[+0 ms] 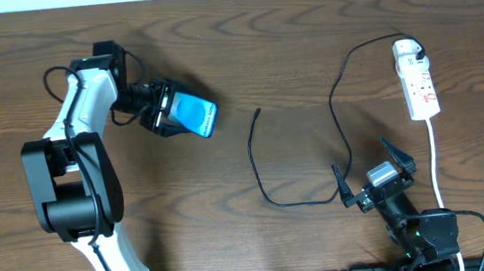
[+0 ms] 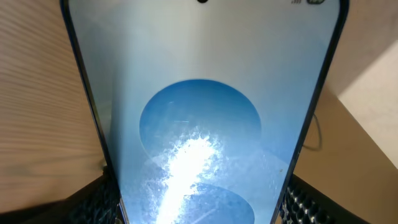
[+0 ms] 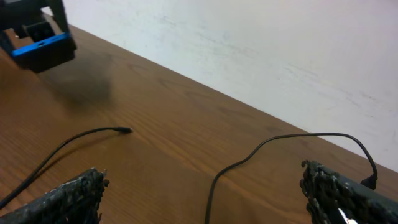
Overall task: Plug charger to phone and switch on socket
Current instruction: 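Lift the phone with the left gripper and rotate it upright, then hold the phone raised toward the table center with the left gripper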
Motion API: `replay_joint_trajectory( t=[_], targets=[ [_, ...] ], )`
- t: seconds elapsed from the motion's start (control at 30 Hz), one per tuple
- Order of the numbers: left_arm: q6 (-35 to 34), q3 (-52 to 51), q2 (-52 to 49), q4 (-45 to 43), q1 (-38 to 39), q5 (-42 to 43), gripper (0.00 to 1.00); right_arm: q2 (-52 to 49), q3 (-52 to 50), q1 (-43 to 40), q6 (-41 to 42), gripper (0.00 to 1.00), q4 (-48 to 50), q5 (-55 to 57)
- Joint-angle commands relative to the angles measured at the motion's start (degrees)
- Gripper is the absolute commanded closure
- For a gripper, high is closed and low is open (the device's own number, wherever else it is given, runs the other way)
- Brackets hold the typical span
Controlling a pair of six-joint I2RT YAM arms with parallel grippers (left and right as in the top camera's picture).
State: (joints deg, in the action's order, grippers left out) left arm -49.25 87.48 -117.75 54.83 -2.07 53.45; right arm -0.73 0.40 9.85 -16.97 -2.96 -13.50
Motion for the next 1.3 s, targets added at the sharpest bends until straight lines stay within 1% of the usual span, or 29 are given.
replay_joint_trajectory(
  t=[0.0,0.4,0.5,0.6,0.73,0.93,1.1,1.27],
  targets=[
    [-3.04,1.27,0.98,-1.40,1.33,9.42,0.38,0.35,-0.09,-0.39,0.66,0.01,-0.22,-0.35],
    [-11.91,1.27,0.98,-2.45,2.91,17.94,0.41,0.35,-0.09,-0.39,0.63,0.01,-0.22,-0.35],
    [-15.43,1.27,0.98,-2.45,2.91,18.12,0.41,0.35,-0.09,-0.39,0.66,0.01,-0.22,-0.35],
    [-16.50,1.27,0.98,-2.45,2.91,17.88,0.41,0.35,-0.09,-0.39,0.66,0.01,-0.22,-0.35],
    [-20.09,1.27,0.98,-2.47,3.15,17.73,0.41,0.35,-0.09,-0.39,0.66,0.01,-0.22,-0.35],
    [-23.61,1.27,0.98,-2.45,3.17,18.14,0.41,0.35,-0.09,-0.39,0.66,0.01,-0.22,-0.35],
    [-25.03,1.27,0.98,-2.47,3.17,18.67,0.42,0.35,-0.09,-0.39,0.66,0.01,-0.22,-0.35],
    [-25.05,1.27,0.98,-2.54,3.17,22.75,0.42,0.35,-0.09,-0.39,0.66,0.01,-0.22,-0.35]
  ],
)
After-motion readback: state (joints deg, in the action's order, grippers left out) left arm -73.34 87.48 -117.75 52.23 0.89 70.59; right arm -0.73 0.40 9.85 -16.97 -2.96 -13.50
